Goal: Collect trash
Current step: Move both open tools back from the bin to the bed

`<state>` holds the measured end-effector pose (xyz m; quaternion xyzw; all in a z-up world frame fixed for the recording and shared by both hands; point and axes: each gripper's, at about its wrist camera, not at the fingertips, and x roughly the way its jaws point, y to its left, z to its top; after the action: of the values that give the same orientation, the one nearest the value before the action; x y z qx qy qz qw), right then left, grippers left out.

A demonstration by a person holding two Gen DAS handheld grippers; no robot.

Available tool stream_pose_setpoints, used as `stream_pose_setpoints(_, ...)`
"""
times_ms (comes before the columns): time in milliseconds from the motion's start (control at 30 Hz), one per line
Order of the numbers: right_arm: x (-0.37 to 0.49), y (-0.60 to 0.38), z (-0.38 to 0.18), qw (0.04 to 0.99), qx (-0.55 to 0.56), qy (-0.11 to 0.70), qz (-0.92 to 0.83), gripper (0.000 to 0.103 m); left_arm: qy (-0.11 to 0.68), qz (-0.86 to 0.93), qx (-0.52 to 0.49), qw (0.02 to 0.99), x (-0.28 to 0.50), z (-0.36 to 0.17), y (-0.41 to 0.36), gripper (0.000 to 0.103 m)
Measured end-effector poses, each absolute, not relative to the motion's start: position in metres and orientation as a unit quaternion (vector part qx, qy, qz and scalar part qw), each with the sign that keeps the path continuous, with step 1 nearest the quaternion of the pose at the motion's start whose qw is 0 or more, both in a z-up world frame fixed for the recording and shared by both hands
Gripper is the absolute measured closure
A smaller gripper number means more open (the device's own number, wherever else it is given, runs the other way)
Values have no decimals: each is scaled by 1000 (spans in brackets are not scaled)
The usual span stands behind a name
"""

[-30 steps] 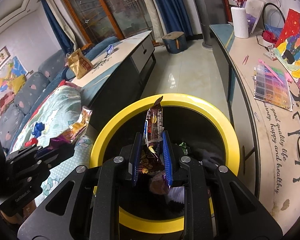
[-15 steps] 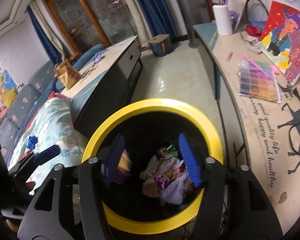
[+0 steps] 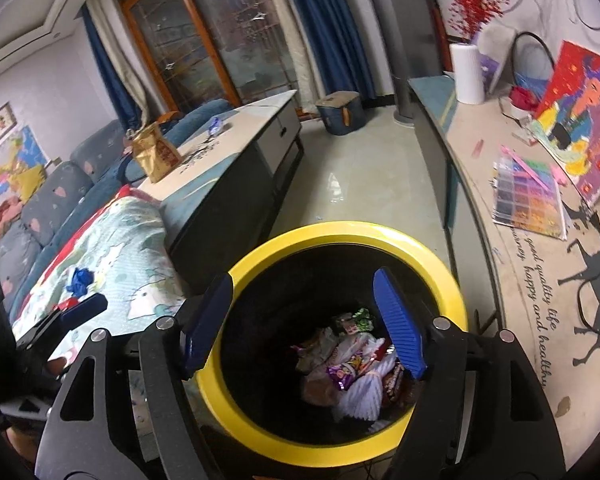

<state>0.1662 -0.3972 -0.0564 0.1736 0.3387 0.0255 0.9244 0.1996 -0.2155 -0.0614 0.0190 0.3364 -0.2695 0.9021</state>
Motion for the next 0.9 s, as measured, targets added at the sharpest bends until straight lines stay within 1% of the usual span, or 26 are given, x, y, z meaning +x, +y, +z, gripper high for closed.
stream_pose_setpoints(900,176,-267,-33,920,66,351,163,36,314,-112,-53,941,194,-47,-67,7)
